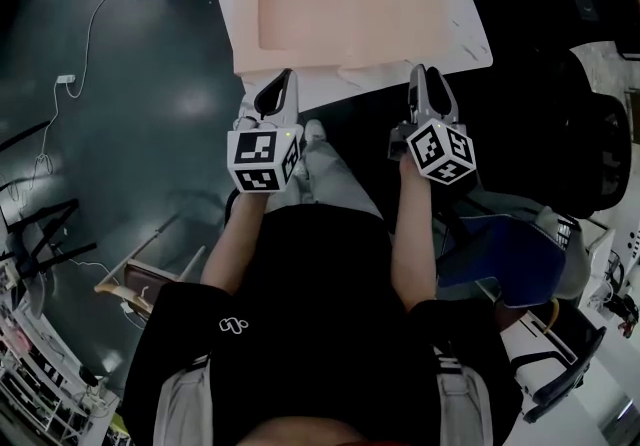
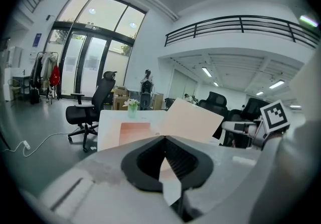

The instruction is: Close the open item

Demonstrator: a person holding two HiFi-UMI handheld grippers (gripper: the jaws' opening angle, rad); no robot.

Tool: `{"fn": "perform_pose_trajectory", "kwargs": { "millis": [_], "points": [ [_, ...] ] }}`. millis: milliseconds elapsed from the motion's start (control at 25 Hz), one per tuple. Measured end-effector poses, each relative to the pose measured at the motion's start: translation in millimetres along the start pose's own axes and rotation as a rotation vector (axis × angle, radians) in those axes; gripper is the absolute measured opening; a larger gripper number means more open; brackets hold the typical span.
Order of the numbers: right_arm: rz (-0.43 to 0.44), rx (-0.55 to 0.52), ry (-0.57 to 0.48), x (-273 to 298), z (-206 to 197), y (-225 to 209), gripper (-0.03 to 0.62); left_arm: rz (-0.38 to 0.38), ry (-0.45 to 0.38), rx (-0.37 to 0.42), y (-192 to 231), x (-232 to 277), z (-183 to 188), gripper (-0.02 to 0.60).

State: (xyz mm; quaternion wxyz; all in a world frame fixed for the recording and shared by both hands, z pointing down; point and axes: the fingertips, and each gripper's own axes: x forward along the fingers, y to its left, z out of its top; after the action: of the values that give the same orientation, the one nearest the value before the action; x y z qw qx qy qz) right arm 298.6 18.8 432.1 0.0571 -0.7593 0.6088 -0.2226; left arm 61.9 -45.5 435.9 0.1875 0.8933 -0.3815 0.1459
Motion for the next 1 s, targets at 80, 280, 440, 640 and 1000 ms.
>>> {"fn": "perform_pose_trajectory", "kwargs": {
  "millis": [80,280,440,640,1000],
  "points": [
    [-0.012,0.013,-0.005,11.9,5.3,-11.1,0.120,0.002,0.005,0.002,2.4,9.4,4.8,0.000],
    [0.005,0.043,-0.012,31.1,8.7,-23.0,0.130,0.013,0.031,-0.009,5.7,30.7,1.8,0.000],
    [0.042,0.061,-0.027,40.6,11.5,-19.8,0.122,0.011,0.041,-0.003,5.3,43.7,3.4,0.001],
    [0.084,0.039,-0.047,45.6,16.8,-9.3,0.082,0.019,0.047,0.007,1.8,54.5,7.6,0.000],
    [0.181,-0.115,-0.047,50.9,27.4,24.2,0.035,0.106,0.040,-0.006,22.9,50.1,10.7,0.001]
  ]
}}
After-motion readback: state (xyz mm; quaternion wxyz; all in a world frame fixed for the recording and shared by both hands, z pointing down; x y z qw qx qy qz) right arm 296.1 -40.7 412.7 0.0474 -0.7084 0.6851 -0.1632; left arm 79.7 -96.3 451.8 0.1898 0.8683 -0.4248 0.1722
